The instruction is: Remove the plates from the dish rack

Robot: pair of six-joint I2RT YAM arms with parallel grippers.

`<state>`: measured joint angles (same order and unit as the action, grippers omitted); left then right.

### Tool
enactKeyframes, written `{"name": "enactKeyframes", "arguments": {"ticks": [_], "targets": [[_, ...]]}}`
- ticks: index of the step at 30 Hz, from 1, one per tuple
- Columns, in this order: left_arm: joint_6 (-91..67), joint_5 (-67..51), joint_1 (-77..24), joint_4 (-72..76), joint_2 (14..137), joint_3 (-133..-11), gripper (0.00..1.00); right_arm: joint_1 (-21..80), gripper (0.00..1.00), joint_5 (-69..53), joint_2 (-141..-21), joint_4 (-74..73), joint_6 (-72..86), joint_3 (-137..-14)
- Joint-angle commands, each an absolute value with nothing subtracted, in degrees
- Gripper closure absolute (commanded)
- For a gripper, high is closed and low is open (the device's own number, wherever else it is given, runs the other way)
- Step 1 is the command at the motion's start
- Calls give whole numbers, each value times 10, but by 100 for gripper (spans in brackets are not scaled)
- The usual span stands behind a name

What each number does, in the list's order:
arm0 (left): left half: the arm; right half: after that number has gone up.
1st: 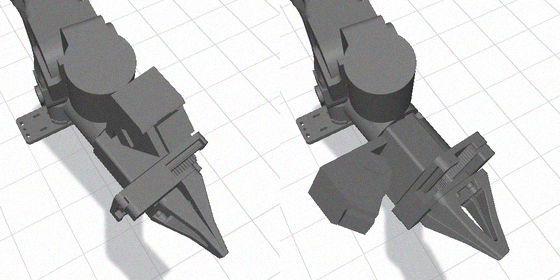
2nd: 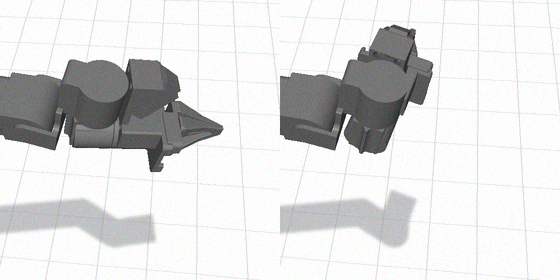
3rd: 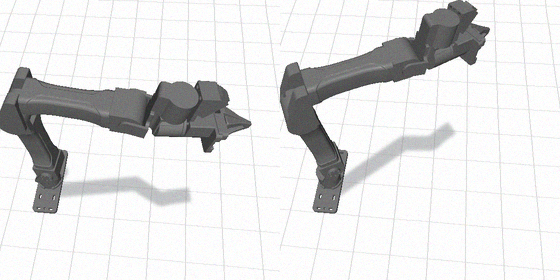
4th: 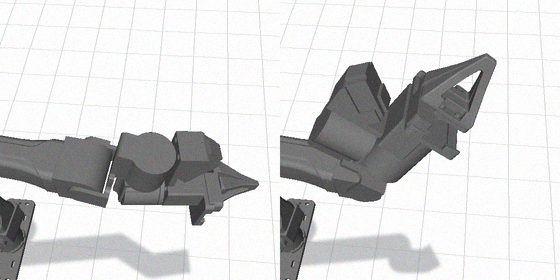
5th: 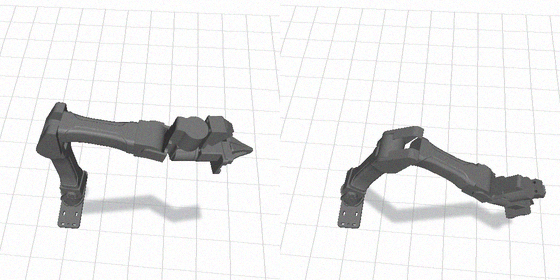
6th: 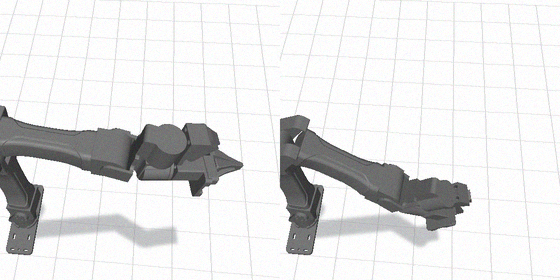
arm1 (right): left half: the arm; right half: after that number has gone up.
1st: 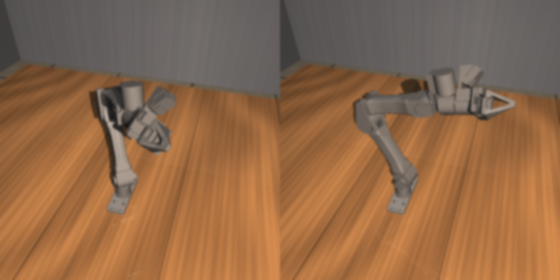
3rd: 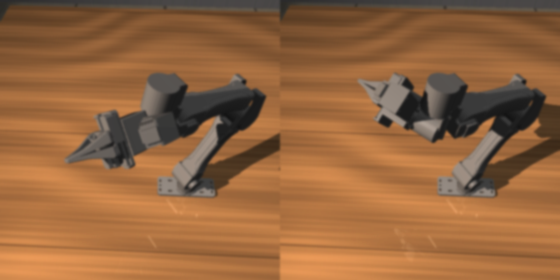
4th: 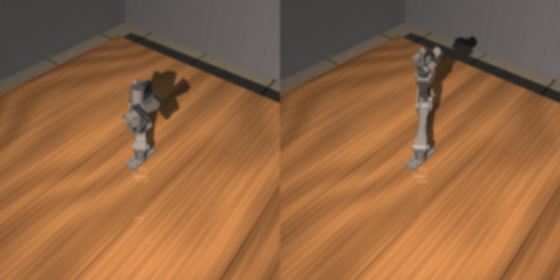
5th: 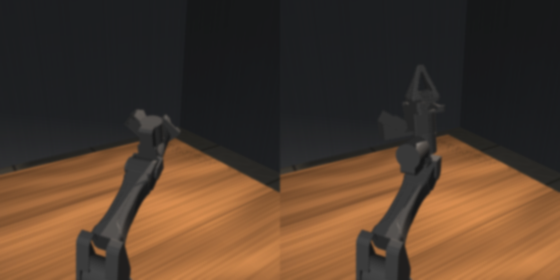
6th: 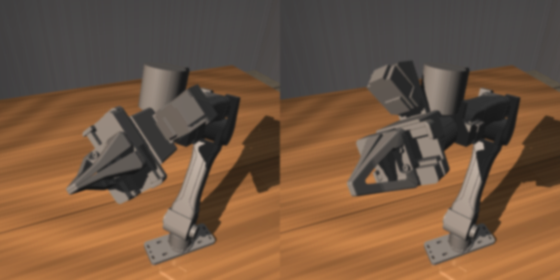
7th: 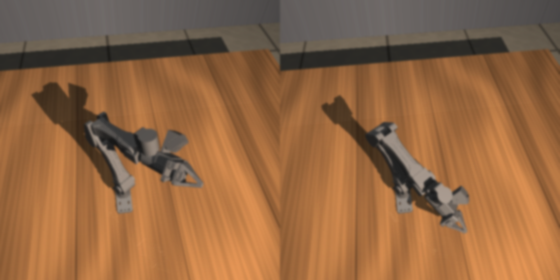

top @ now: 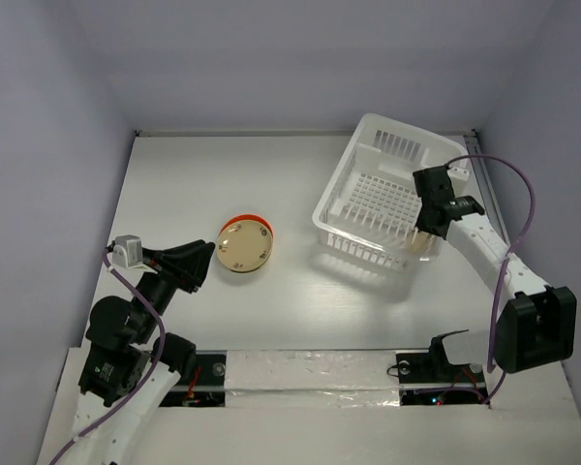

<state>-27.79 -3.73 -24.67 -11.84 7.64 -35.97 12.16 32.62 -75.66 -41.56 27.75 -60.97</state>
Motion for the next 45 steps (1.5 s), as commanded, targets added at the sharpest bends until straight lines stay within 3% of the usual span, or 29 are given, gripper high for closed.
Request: {"name": "enactKeyframes", "arguments": {"ticks": [1,6,14,26,31,36,45], "targets": [[-277,-37,-249,-91,72,-352,70,107,83,318,-777,-383,233,-643],[-277,-37,-249,-93,79,-354,70,107,100,367,-805,-339,154,-662],[-279,-30,-249,-96,91,-354,70,107,100,436,-819,-235,19,-669],[-277,-40,-243,-91,122,-353,70,164,100,485,-729,-313,56,-739],[-277,-40,-232,-93,125,-353,70,247,100,428,-692,-337,103,-816],[-276,-40,-221,-92,129,-354,68,343,100,244,-685,-242,165,-803],[-274,-41,-191,-94,144,-355,63,491,100,76,-889,-71,242,-817]]}}
